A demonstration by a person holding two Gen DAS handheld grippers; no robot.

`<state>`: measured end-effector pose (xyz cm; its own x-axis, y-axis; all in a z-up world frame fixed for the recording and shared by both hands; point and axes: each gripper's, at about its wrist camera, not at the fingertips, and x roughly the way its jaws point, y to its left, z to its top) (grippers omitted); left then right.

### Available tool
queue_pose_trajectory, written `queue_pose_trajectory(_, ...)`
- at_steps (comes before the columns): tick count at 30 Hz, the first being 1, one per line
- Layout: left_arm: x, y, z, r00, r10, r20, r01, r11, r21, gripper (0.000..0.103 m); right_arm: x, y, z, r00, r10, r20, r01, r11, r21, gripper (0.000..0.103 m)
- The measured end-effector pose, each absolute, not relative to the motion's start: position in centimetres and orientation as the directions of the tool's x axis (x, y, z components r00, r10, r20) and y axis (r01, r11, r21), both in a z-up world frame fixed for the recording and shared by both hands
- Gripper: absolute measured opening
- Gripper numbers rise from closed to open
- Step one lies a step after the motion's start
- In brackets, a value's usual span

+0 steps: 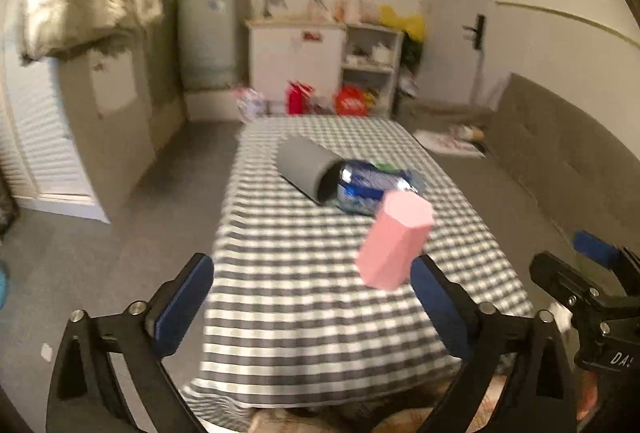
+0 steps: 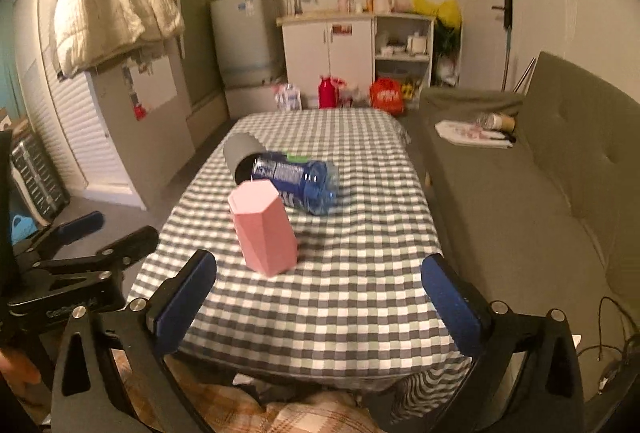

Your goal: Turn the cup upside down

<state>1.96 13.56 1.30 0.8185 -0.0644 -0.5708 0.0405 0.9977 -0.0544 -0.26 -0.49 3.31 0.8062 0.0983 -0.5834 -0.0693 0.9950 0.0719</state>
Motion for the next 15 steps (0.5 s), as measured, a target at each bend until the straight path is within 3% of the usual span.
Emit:
queue_pose_trajectory(9,-0.2,14.6,0.1,0.874,-0.033,-0.485,0.016,0.999,-0.04,0.103,-1.1,-0.2,1.5,0.865,0.012,-0.501,-0.01,1.0,0.006,0.103)
queue_pose_trajectory(15,-0.3,14.6,-0.3,0.868,-0.056,-0.494,0.031,0.998,-0.058,0.103,-0.8,-0.2,0.8,0.867,0.026,-0.498,-0.031,1.0,-0.001,0.103)
